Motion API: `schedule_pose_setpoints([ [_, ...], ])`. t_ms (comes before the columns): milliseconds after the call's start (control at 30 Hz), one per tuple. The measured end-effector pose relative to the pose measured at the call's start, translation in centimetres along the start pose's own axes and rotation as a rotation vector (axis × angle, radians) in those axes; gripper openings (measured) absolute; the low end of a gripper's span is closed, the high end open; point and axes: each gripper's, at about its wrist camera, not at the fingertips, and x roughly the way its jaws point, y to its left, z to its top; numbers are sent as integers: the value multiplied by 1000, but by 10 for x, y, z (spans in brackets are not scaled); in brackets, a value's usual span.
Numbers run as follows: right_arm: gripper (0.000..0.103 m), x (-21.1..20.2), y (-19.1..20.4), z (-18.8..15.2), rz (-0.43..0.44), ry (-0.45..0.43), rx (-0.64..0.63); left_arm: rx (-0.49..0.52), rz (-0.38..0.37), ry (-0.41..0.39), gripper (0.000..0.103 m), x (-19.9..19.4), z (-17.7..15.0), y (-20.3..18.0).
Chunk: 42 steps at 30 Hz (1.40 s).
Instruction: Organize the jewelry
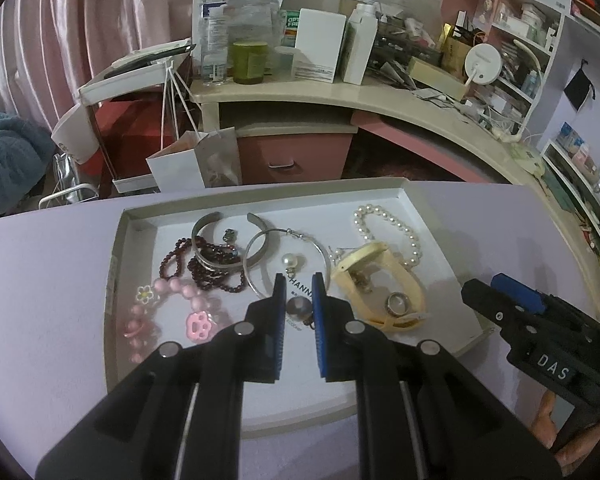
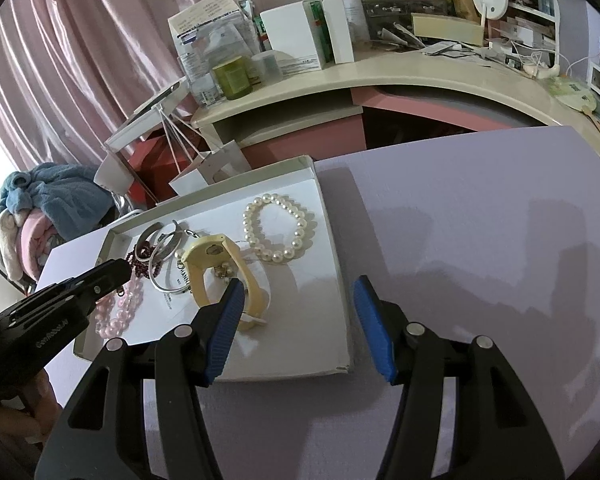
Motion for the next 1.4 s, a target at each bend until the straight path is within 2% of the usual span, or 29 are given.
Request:
schedule_pose_setpoints([
  [767, 59, 0, -6, -4, -14, -3, 7, -10, -7, -1, 15, 3, 1, 0],
  [800, 59, -1, -6, -4, -15, -5, 7, -13, -4, -1, 18, 3, 1, 0],
  [867, 59, -1, -7, -4, -15, -6, 7, -19, -3, -7, 42, 2, -2, 0],
  [900, 59, -2, -7, -4, -15, -8, 8, -23, 7, -19, 47, -2, -2, 1],
  [1167, 59, -16, -4, -8, -20, -33, 16, -69, 28, -94, 69, -37, -12, 22],
  [1400, 66, -39, 9, -18, -11, -64, -7, -111, 88, -119, 80, -73, -36, 39],
])
